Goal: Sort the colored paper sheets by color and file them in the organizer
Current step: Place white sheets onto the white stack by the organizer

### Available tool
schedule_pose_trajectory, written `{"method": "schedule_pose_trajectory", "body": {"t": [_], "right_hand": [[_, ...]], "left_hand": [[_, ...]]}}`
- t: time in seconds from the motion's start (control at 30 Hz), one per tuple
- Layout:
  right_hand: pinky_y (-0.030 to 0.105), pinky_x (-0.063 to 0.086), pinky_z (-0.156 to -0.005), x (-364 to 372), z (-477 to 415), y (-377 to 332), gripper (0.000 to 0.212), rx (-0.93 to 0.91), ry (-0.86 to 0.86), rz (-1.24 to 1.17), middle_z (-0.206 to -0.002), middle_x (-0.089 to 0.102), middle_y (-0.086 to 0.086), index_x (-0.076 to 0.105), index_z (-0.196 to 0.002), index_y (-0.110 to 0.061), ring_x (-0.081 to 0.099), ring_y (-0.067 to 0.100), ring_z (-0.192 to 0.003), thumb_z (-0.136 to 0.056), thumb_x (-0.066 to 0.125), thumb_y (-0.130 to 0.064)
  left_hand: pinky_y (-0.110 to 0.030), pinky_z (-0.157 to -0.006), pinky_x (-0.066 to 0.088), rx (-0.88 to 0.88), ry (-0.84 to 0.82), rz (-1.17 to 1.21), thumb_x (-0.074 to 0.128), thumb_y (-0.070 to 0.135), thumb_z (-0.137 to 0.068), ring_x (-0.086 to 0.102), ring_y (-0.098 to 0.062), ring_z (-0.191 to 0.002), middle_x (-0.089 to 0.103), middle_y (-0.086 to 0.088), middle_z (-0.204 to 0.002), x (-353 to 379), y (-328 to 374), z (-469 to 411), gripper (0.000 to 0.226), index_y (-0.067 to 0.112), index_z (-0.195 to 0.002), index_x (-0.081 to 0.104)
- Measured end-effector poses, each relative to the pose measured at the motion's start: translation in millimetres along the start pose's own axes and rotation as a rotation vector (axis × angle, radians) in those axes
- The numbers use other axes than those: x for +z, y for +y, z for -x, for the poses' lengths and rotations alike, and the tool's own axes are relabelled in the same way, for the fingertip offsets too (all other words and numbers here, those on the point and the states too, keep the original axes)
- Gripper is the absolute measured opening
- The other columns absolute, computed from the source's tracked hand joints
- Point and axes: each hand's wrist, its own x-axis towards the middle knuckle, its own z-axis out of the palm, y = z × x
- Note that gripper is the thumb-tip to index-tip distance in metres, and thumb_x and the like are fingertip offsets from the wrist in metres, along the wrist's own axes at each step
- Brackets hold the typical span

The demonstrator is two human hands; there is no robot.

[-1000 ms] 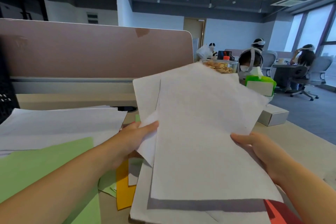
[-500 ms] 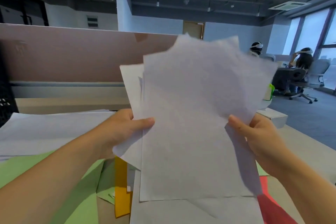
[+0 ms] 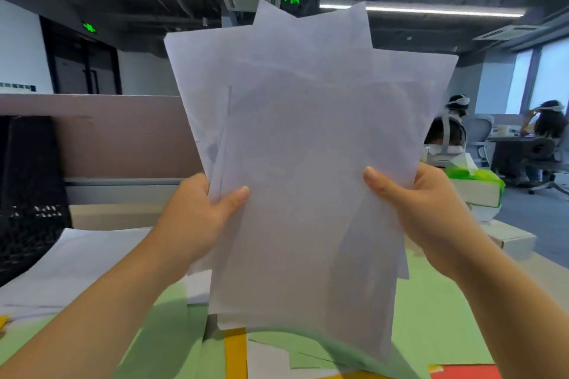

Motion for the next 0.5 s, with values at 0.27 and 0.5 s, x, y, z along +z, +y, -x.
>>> {"method": "schedule_pose_trajectory", "body": {"t": [0.27,0.5], "right_hand": [[0.023,0.054,-0.055,4.7,2.3,-7.9,0.028,-0.064,-0.007,-0.063,-0.079,0.075,-0.002,0.070,-0.089,-0.015,0.072,0.013,-0.069,-0.073,0.062,-0.037],[0.022,0.055,-0.057,7.0,3.2,-6.0,0.031,-0.061,0.001,-0.106,-0.083,0.075,-0.003,0.070,-0.092,-0.017,0.072,0.013,-0.072,-0.068,0.065,-0.036]], "left_hand": [[-0.010,-0.049,0.049,0.031,0.001,0.102,0.068,0.037,-0.076,0.069,-0.001,-0.066,0.072,0.018,-0.071,7.3,15.9,9.6,0.017,0.023,-0.083,0.065],[-0.013,-0.056,0.052,0.032,-0.004,0.193,0.069,0.043,-0.064,0.071,-0.004,-0.071,0.075,0.013,-0.080,13.9,15.4,12.7,0.031,0.023,-0.087,0.069]]}}
